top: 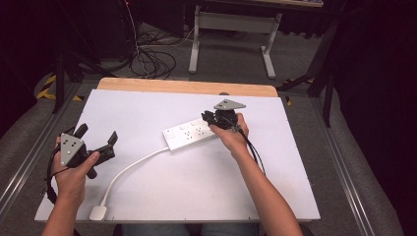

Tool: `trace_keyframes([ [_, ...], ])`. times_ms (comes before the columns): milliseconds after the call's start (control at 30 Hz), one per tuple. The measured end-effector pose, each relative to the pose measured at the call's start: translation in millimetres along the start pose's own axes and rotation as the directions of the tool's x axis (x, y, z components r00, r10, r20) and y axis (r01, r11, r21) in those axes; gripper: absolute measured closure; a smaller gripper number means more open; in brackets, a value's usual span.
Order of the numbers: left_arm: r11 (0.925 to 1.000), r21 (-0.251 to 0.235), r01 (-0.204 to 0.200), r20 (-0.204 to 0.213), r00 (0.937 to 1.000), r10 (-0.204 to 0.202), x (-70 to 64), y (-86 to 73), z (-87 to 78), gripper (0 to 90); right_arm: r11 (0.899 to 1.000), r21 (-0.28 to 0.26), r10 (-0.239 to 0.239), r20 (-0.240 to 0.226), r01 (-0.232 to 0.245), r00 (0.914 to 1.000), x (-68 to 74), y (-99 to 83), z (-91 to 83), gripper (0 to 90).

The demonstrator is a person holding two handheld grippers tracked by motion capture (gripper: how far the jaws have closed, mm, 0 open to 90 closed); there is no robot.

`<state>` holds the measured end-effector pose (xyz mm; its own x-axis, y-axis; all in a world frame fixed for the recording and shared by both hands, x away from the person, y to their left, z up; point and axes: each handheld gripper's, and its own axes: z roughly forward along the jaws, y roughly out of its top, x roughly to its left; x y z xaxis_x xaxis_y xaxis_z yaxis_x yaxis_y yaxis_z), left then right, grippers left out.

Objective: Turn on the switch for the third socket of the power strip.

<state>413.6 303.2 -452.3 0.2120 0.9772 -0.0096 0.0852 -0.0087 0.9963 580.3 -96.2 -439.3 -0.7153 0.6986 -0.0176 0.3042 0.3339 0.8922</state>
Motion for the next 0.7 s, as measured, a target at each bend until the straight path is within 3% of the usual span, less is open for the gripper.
trace_keyframes([
  [233, 1.0000, 0.001, -0.005, 0.007, 1.0000, 0.005, -1.2, 0.3, 0.5, 3.6, 1.000, -0.017, 0.007, -0.019, -0.007, 0.9998, 6.0, 2.3, -6.0, 67.7],
  [700, 1.0000, -0.002, 0.001, 0.011, 0.9999, -0.001, -1.8, 1.0, 1.4, 3.6, 0.999, -0.035, 0.006, -0.025, -0.007, 0.9997, 10.6, 4.6, -20.2, 66.2],
])
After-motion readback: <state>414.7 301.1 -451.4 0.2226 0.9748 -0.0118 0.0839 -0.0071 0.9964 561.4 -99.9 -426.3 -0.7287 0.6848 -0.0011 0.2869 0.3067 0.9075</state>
